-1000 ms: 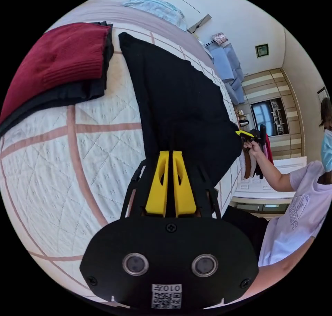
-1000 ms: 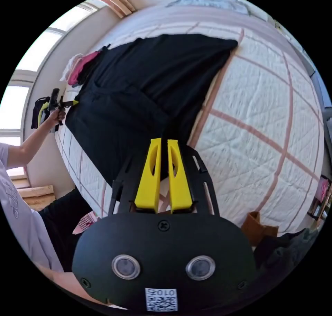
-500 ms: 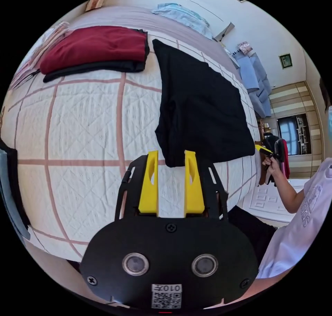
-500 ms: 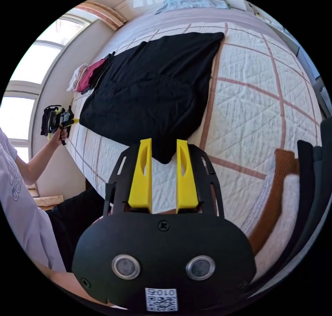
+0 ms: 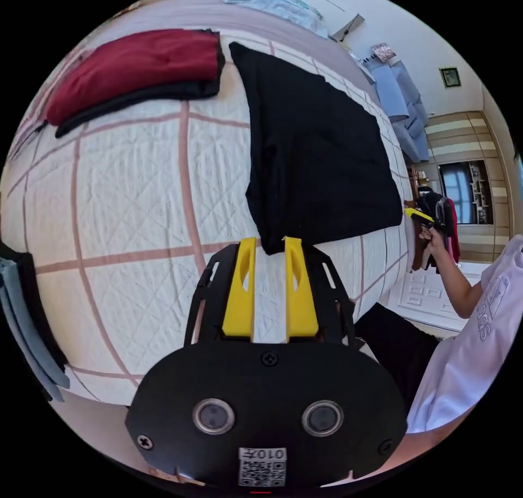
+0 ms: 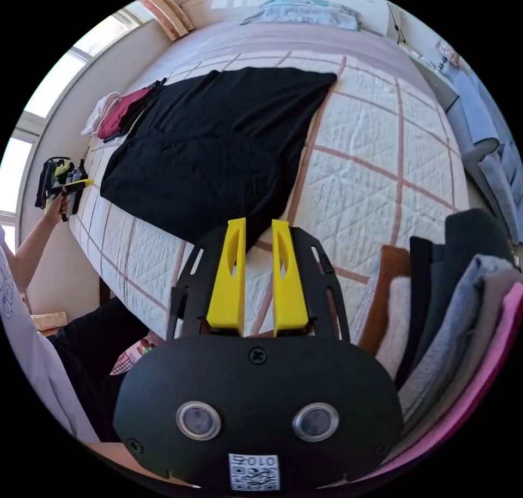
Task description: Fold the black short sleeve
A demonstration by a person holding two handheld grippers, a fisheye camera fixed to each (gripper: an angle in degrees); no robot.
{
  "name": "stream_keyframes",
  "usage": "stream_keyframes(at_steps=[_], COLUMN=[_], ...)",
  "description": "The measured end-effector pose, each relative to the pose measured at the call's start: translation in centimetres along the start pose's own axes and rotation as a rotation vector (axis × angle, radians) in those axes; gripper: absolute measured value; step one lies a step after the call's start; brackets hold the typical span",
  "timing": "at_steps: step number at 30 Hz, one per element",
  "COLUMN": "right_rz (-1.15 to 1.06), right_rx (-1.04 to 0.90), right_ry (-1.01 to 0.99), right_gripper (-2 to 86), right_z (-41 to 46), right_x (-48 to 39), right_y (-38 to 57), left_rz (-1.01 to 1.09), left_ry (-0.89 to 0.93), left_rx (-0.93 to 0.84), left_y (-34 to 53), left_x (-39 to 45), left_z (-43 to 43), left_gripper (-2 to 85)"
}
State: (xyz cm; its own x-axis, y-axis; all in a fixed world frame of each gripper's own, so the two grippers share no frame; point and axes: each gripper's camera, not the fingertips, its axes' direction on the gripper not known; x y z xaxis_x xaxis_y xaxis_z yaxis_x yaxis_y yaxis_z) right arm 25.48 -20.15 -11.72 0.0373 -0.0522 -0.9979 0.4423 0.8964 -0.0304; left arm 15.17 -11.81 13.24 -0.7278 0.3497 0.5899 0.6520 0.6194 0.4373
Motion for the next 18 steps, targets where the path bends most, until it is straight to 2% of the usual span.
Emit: stream_keyframes(at_steps=[3, 7, 8, 10, 13, 14, 16, 18], right_rz=[-0.109, -0.244, -0.267, -0.295, -0.276, -0.235, -0.167, -0.102], right_rx=[0.103, 0.017, -0.023, -0.124, -0.092, -0.017, 0.119, 0.173], right_ry=[0.075, -0.002, -0.003, -0.006, -0.029, -0.048, -0.057, -0.014], right_gripper=[8.0, 8.7, 8.6, 8.4, 8.4, 8.5, 8.3, 8.4], right_z=[-1.1, 2.8, 4.4, 6.9, 3.8, 1.4, -2.0, -3.8], right_x=[-2.8, -4.4, -4.5, -4.3, -3.1, -2.3, -0.5, 1.7], right_y=[-2.5, -7.9, -8.9, -9.7, -10.1, -10.2, -11.0, -13.1], left_rz=[0.182, 0.372, 0.378, 0.365, 0.307, 0.289, 0.229, 0.196], left_ry=[-0.147, -0.118, -0.103, -0.088, 0.017, 0.057, 0.091, -0.051], left_rx=[0.1, 0.024, 0.013, -0.115, -0.062, -0.062, 0.124, 0.181], left_y=[-3.2, -9.2, -9.8, -11.1, -11.3, -11.5, -13.1, -16.3], left_x=[5.2, 8.4, 8.4, 7.5, 6.2, 6.0, 5.7, 5.5], left_z=[-1.9, 2.4, 3.2, 7.0, 5.5, 4.8, -0.3, -3.2], left_gripper=[6.6, 8.4, 8.5, 9.1, 9.7, 10.0, 10.9, 11.7])
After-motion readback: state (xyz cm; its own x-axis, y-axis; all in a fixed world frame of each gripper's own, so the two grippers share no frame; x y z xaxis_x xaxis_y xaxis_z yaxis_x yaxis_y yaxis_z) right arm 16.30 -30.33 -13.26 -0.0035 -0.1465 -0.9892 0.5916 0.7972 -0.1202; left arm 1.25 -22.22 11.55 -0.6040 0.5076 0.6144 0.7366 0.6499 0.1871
